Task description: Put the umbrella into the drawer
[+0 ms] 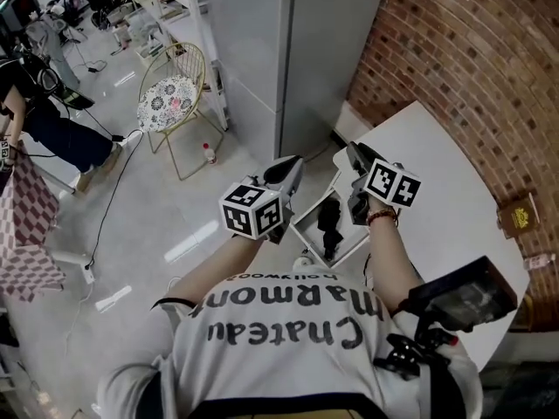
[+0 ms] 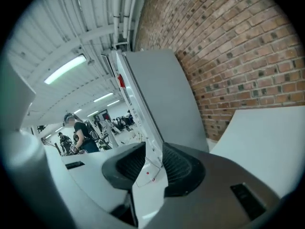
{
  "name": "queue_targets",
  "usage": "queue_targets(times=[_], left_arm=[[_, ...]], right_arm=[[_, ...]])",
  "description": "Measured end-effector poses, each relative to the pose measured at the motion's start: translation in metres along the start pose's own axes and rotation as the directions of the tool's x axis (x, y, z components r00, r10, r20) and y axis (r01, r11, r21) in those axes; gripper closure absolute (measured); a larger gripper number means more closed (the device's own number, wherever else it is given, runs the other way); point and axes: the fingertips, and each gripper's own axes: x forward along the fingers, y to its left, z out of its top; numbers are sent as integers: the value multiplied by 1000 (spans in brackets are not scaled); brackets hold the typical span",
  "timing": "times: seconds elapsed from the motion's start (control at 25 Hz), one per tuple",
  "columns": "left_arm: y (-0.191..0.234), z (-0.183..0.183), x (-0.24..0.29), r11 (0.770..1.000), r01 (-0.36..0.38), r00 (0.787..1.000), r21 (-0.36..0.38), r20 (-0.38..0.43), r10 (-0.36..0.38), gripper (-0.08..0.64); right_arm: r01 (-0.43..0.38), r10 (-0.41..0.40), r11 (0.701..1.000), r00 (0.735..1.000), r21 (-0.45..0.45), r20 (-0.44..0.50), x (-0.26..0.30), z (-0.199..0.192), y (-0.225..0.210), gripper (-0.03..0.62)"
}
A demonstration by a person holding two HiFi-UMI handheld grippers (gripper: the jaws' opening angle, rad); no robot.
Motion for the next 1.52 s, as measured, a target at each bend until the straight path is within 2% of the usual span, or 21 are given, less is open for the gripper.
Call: queue_targets(times=[0.2, 0.32, 0.48, 0.76, 1.04, 1.52], left_arm=[[-36, 31, -20, 999, 33, 997, 40, 67, -35, 545], [-52, 42, -32, 998, 29, 995, 54, 93, -34, 545], [-63, 47, -37, 997, 16, 994, 78, 103, -24, 545], [-81, 49, -32, 996, -42, 990, 77, 134, 31, 545], [-121, 45, -20, 991, -83, 984, 107, 168, 65, 545], [-170, 7, -13, 990, -123, 979, 61, 168, 111, 545]], right_arm=[[-48, 78, 986, 978, -159, 194, -60, 54, 47, 543], [-47, 97, 977, 966, -210, 238, -89, 65, 56, 566], [-54, 111, 971, 964, -234, 240, -109, 73, 53, 568], [-41, 101, 960, 974, -278, 203, -137, 70, 28, 575], [-39, 104, 932, 981, -360, 163, -174, 66, 3, 577], [-63, 111, 935, 986, -348, 121, -221, 42, -43, 577]])
